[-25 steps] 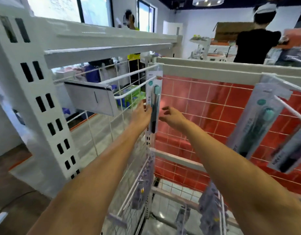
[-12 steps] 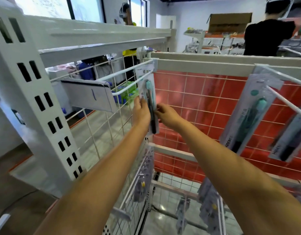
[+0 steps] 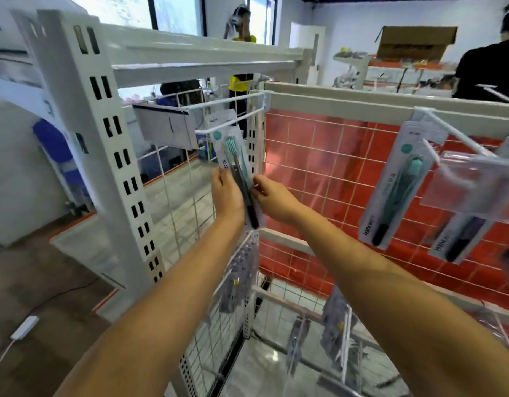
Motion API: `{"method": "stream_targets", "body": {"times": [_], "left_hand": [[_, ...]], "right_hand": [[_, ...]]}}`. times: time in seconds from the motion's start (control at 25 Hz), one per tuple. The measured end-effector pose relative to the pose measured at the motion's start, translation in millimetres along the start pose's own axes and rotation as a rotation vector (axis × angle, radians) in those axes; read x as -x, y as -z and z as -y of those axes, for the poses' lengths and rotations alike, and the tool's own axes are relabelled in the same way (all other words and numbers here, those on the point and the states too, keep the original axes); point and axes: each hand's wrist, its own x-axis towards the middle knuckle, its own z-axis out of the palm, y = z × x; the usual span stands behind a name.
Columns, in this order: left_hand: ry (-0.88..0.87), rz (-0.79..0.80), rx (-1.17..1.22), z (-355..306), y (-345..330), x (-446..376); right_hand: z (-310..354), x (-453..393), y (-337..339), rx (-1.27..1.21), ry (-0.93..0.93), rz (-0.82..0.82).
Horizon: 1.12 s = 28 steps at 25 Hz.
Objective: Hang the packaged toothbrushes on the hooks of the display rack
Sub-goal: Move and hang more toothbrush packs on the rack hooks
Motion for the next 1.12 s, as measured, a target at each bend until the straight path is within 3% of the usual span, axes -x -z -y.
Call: {"method": "stream_targets", "body": {"times": [0.36,0.56,0.68,0.84,1.12], "left_hand": [[0.144,-0.131,0.18,-11.0,21.5,30.3],[0.221,-0.06,0.119,4.6,38.7,54.5],[0.245,0.101,-0.021,17.8,49.9,75.1],[0.206,0.372,-0.093,30.6,52.8,99.2],[0.167,0.848,-0.08,26.1,10.7,136.5]], "right_hand": [[23.5,31.0,3.1,0.219,0.12,0.052],[19.7,61.5,-9.5,0.2,0.037,0.107],[10.4,92.1,-21.6,0.079,-0.097,0.117],[-2.0,140.7,-27.6,-0.279,-0.307,0.049],[-30.0,209.2,5.0,-0.462,-0.521,-0.229]]}}
